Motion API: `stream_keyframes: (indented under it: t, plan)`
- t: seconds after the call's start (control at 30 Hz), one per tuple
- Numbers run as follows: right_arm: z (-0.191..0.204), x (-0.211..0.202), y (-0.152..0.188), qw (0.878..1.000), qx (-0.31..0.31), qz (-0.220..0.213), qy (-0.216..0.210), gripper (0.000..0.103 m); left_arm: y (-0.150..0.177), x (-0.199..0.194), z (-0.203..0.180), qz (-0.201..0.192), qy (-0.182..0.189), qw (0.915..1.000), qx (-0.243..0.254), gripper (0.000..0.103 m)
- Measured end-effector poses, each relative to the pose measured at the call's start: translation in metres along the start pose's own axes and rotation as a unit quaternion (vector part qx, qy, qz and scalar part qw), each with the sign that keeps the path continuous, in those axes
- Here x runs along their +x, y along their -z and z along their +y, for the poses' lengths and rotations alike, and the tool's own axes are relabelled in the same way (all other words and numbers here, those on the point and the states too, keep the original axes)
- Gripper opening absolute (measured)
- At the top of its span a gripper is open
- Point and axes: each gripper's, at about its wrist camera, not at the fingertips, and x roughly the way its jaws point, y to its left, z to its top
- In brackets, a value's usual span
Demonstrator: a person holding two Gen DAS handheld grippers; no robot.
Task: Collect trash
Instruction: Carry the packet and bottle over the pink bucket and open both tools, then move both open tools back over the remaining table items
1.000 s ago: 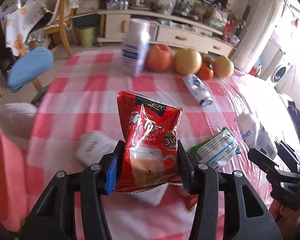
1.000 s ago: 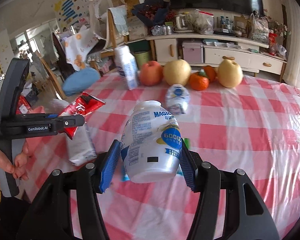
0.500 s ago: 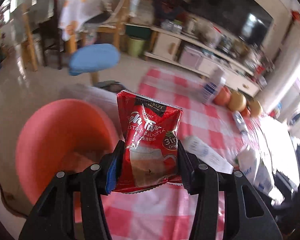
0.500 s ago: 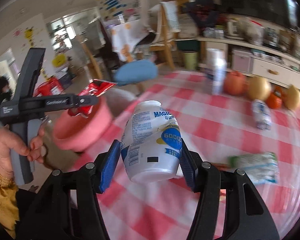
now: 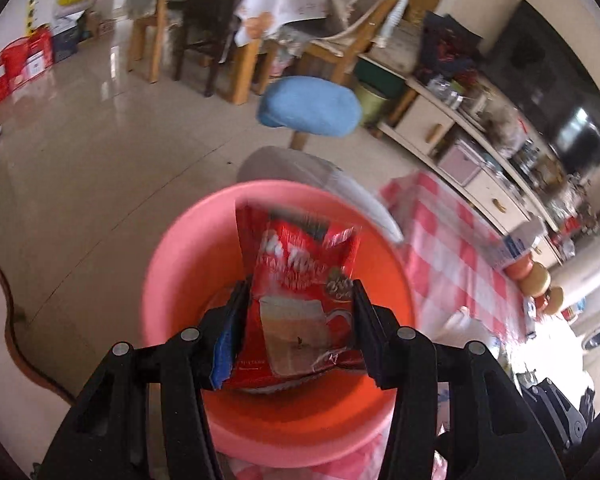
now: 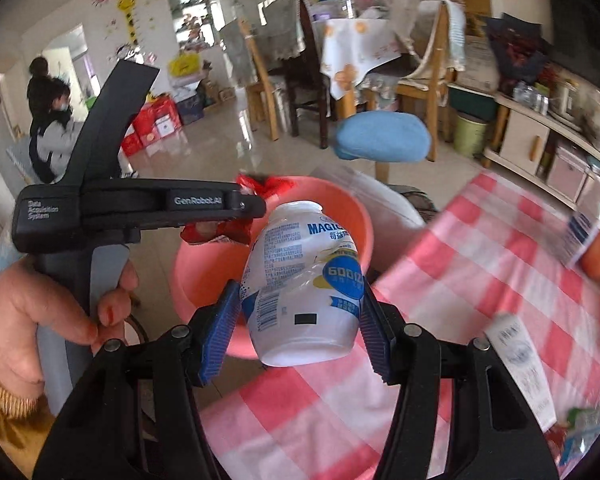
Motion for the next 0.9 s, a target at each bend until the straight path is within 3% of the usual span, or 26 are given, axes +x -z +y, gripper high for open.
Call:
stream_keyframes:
  t: [0.13, 0.2, 0.27, 0.57, 0.9]
  plan:
    - [0.012, 0.029, -0.008, 0.999, -0.023, 0.019, 0.019, 0.064, -0.002, 0.0, 0.01, -0.004, -0.013, 0.9997, -0.02, 0.055]
    - [0.013, 0.033, -0.006, 0.999, -0.017, 0.019, 0.02, 0.079, 0.0, 0.002, 0.008, -0.003, -0.025, 0.9995, -0.022, 0.068]
    - [0.012, 0.028, 0.001, 1.0, -0.009, 0.008, 0.018, 0.084, 0.002, 0.001, 0.006, -0.004, -0.025, 0.9995, -0.017, 0.07]
    - [-0.009, -0.005, 0.041, 0.997, -0.017, -0.004, 0.077, 0.087, 0.004, -0.011, -0.025, -0.028, -0.01, 0.9994, 0.015, 0.084]
    - [-0.02, -0.046, 0.075, 0.994, -0.023, -0.02, 0.107, 0.089, 0.012, -0.012, -0.063, -0.021, 0.021, 0.9988, 0.037, 0.089]
